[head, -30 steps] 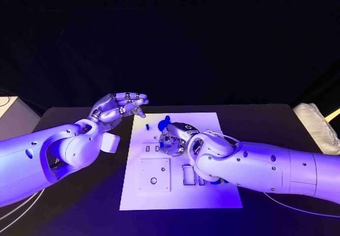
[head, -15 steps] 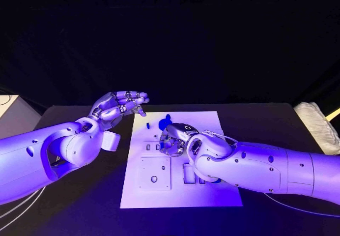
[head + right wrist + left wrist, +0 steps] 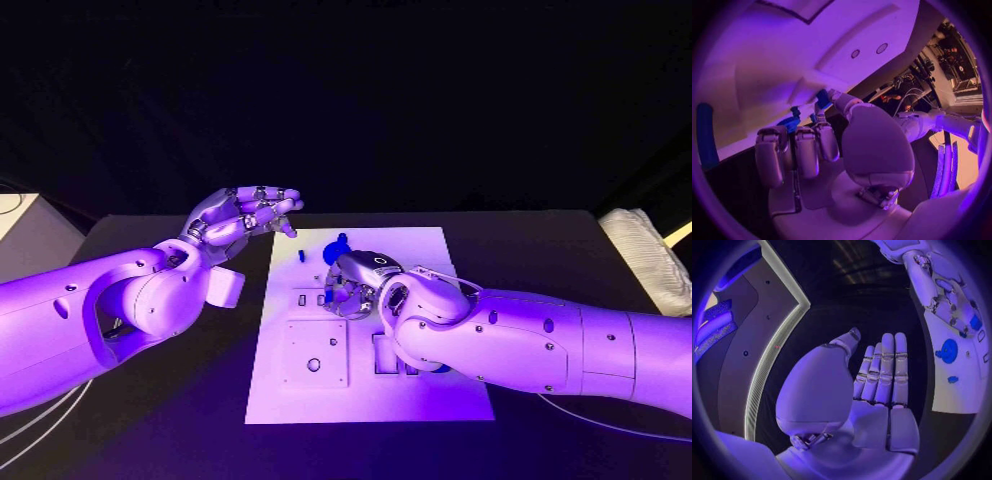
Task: Assemble the parts on the task board
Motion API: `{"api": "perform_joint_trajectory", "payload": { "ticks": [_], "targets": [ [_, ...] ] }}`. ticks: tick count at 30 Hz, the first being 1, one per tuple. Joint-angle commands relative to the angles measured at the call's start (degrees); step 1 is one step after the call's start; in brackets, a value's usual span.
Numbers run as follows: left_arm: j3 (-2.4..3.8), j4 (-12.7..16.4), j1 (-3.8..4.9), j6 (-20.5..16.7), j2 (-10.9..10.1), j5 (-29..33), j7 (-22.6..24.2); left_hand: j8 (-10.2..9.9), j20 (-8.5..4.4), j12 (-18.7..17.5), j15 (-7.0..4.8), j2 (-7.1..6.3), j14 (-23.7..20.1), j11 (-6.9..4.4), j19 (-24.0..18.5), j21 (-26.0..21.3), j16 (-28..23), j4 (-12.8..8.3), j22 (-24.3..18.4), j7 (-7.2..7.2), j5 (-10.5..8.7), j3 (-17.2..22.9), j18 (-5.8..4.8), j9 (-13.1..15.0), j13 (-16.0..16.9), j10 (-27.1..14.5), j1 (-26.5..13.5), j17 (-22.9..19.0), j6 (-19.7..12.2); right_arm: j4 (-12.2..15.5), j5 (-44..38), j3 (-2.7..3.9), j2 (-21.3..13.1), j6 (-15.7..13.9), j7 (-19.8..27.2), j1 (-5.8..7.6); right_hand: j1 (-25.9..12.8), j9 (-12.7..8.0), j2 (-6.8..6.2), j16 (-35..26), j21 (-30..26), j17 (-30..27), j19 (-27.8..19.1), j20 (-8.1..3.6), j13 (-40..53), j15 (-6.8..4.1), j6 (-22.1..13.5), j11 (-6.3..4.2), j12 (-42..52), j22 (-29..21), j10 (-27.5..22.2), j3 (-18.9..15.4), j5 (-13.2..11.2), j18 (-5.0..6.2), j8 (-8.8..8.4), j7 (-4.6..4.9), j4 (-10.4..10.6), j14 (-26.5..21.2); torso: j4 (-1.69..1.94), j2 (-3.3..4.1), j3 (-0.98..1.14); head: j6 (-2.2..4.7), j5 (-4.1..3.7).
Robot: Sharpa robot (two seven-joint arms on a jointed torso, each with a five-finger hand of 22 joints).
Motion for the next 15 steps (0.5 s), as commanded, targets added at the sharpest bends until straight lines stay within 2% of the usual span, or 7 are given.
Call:
{"api": "perform_joint_trajectory", "payload": {
  "ticks": [1,8,15],
  "targets": [
    [0.03,0.1,0.05,0.8,0.1,-0.2,0.1,-0.3,-0.12,0.0,0.02,0.13,-0.5,-0.02,-0.4,0.3,0.3,-0.1,0.1,0.04,0.12,0.2,0.18,0.0,0.1,-0.1,-0.6,-0.1,-0.4,0.0,-0.9,-0.14,0.0,0.4,-0.4,-0.23,-0.4,-0.2,-0.97,-0.2,-0.3,9.5,4.7,-0.12,5.3,-0.31,-0.8,0.19,-0.4,13.4,-0.2,-0.2,-0.6,-0.72,-0.32,0.15,0.3,4.7,-0.11,0.01,0.02,-0.04,0.09],
    [0.03,0.0,0.05,0.9,0.1,-0.2,0.1,-0.3,-0.12,0.0,0.02,0.13,-0.5,-0.02,-0.4,0.3,0.3,-0.1,0.1,0.04,0.12,0.2,0.18,0.0,0.1,-0.1,-0.6,-0.1,-0.4,-0.1,-1.0,-0.16,0.1,0.4,-0.2,-0.28,-0.4,-0.4,-1.44,-0.3,-0.5,9.4,4.6,0.03,5.2,-0.12,-1.6,0.43,-0.6,13.3,-0.3,-0.2,-0.9,-0.67,-0.65,0.43,0.1,4.7,-0.04,0.0,0.02,-0.12,0.07],
    [0.03,0.0,0.05,0.9,0.1,-0.2,0.1,-0.3,-0.12,0.0,0.02,0.13,-0.5,-0.02,-0.4,0.3,0.3,-0.1,0.1,0.04,0.12,0.2,0.18,0.0,0.1,-0.1,-0.6,-0.1,-0.4,-0.1,-1.1,-0.19,0.1,0.2,0.2,-0.3,-0.9,-1.1,-2.52,-0.4,-0.9,9.2,4.3,0.58,4.8,0.55,-3.9,1.23,-1.1,13.0,-0.8,-0.6,-1.6,-0.55,-2.0,1.34,0.3,4.7,-0.06,0.02,0.03,-0.22,0.07]
  ]
}}
